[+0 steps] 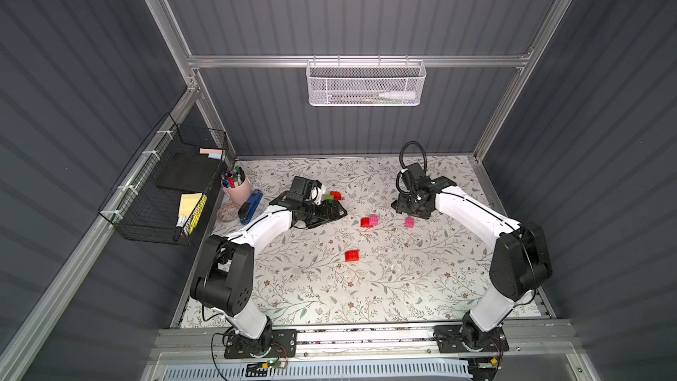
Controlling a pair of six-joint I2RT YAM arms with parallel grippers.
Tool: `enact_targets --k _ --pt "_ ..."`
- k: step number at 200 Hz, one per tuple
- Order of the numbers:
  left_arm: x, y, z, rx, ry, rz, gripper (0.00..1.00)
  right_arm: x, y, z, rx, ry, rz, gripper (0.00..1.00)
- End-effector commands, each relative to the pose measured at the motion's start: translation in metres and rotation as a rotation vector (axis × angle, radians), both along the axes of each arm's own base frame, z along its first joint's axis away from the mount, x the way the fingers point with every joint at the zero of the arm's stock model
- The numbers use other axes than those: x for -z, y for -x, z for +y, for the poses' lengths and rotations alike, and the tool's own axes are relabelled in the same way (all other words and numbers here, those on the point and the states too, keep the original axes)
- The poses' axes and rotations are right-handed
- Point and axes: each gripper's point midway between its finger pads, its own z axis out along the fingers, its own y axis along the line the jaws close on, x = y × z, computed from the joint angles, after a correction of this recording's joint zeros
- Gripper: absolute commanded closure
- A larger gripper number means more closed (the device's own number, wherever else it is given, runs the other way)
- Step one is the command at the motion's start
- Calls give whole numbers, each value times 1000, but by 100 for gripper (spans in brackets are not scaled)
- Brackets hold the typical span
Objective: Assemble the letter s with lego
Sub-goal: Pick up the lego brick from the center of the board.
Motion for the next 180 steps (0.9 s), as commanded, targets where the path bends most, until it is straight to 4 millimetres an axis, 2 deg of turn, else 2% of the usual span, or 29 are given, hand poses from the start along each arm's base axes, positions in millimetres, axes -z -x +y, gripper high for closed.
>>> enact_targets --k 1,43,90,136,164,180 --pt "-9 1 -17 30 34 -19 0 26 10 -4 -24 0 86 34" --pt "-13 4 -36 54 58 -24 1 54 -3 -11 -7 -22 113 35" --pt "-15 3 -44 64 74 -29 1 78 -12 -17 11 11 149 43" --pt "-14 2 -45 68 74 -27 0 82 -25 -15 15 -4 136 51" --pt "-15 3 -44 71 71 -29 0 83 -29 -15 15 7 132 51" --pt "-14 3 -44 73 70 -27 0 83 -30 -15 14 12 140 54"
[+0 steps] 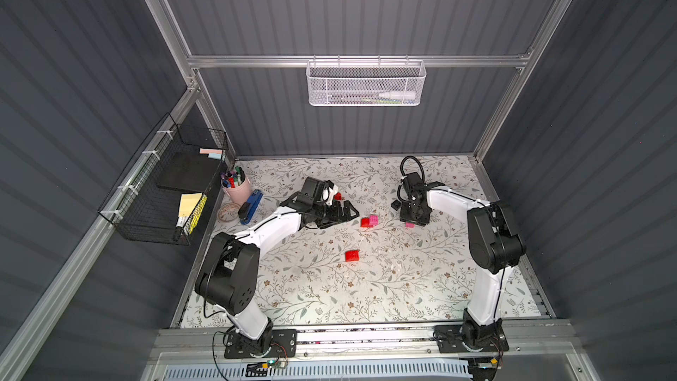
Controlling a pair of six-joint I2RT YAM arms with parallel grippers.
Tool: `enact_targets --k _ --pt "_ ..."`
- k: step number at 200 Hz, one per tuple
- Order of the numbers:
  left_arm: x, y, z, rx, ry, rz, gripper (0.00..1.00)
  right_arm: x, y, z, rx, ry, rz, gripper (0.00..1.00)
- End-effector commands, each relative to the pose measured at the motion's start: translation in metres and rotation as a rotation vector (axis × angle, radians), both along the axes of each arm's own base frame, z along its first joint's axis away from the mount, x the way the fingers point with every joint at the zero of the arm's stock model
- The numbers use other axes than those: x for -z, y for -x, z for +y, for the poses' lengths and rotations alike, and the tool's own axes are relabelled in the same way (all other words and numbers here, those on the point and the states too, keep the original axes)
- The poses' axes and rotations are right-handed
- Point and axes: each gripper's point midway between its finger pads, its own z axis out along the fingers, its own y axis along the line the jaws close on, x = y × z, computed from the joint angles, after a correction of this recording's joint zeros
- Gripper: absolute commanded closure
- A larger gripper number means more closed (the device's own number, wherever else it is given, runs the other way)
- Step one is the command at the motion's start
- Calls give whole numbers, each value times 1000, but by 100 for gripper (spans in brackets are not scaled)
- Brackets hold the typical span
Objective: Assemble the letter s with lego
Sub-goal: Pick up the lego brick from the center of the board.
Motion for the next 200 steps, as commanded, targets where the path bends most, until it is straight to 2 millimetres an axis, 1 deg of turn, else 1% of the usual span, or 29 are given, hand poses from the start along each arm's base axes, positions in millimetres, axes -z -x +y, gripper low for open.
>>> enact_targets --k 1,21,36,61,77,113,137,155,177,200 --pt "-8 -5 -5 14 20 -14 0 -2 -6 -1 2 11 0 55" --pt "-7 -4 -5 16 21 -7 1 0 -3 -2 3 19 17 60" --pt "-7 -3 -6 24 21 -4 0 1 -2 -3 0 26 22 62" --pt "-5 1 -5 34 15 5 0 3 3 -5 -9 36 41 62" --pt "-4 1 -5 38 12 6 0 5 5 -5 -11 36 47 60" --pt "-4 2 -6 41 11 7 0 5 4 -3 -26 40 51 59" --pt "-6 2 -5 44 9 5 1 5 5 -3 -27 39 51 61" --pt "-5 3 -5 45 7 7 0 5 6 -3 -32 35 54 64" --pt "-6 4 -4 48 3 5 0 0 7 0 -37 21 49 68" --pt "-8 5 -3 49 -2 5 0 -13 8 5 -49 11 35 69"
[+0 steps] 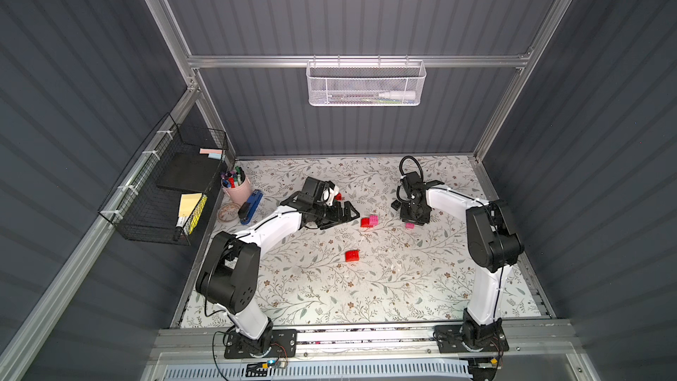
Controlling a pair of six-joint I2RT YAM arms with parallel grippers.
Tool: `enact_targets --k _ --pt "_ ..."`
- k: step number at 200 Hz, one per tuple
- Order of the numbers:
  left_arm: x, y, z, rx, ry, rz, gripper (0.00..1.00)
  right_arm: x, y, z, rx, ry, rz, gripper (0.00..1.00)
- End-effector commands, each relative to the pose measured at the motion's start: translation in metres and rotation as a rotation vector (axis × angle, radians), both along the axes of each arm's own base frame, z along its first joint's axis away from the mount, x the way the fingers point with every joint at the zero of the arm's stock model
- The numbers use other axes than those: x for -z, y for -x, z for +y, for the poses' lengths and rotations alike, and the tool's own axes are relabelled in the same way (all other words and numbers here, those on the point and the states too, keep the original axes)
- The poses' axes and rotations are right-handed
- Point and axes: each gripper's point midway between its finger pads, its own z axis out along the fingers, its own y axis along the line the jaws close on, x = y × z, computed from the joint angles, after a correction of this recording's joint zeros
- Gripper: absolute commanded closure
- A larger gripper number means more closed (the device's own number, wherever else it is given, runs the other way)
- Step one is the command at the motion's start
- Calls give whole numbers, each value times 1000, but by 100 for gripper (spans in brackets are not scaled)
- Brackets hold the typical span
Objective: Assemble the letter s with lego
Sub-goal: Pick up the lego brick from the center of the board.
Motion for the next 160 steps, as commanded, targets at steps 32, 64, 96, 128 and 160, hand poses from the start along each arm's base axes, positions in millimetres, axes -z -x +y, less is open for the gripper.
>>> enact_targets --k 32,64,96,128,160 --pt "-11 1 0 22 -6 -18 1 -32 9 20 -34 -40 -18 69" --pt "-11 0 4 17 -8 -18 0 -53 13 45 -47 -78 -50 68" --pt "-14 -1 10 8 -12 -22 1 -67 12 73 -64 -124 -79 68" --pt "-15 -1 15 1 -13 -26 0 -68 9 110 -132 -180 -79 68" --pt "-16 0 18 -2 -16 -30 0 -63 5 131 -176 -185 -63 68"
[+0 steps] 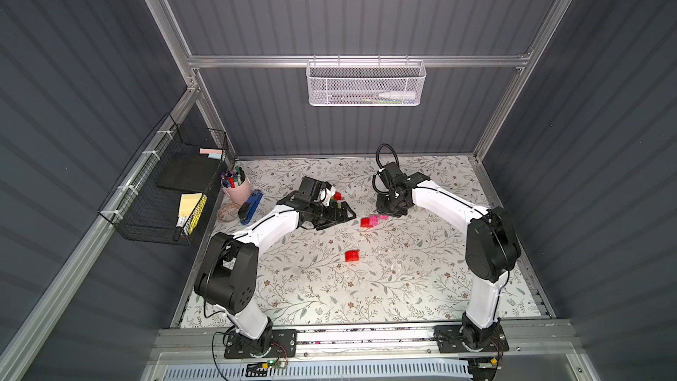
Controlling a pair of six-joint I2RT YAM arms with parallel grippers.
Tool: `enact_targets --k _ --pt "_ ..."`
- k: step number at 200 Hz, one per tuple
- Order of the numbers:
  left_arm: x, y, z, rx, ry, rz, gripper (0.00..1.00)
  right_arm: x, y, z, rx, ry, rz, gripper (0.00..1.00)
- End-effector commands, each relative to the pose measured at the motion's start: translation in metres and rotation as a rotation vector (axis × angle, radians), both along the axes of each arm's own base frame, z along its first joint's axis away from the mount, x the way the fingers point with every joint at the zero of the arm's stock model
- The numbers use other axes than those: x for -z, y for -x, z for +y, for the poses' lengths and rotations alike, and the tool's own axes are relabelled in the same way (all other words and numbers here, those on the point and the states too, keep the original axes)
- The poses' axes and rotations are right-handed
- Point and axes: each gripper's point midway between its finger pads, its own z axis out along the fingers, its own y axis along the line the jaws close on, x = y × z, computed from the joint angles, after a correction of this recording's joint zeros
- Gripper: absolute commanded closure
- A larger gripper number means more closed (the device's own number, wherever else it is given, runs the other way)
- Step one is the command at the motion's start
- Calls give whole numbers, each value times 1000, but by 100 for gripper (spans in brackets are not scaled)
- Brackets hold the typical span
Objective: Assemble the letter s with lego
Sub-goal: Pick up the lego brick from the center of the board, then assemble the lego brick with the lego brick.
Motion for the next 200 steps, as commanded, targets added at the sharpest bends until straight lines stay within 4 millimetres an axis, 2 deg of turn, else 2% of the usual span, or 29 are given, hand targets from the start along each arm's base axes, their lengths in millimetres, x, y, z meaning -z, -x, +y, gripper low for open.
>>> enact_targets --k 1,37,62,200 --pt "-19 0 3 14 7 -50 0 10 3 12 -18 -3 42 68" --pt "-16 2 7 10 2 -47 0 13 0 33 -62 -9 46 67" --pt "-16 3 10 8 0 -47 0 17 0 38 -81 14 54 67" --pt "-15 4 13 8 -2 -46 0 34 -3 36 -94 130 59 67"
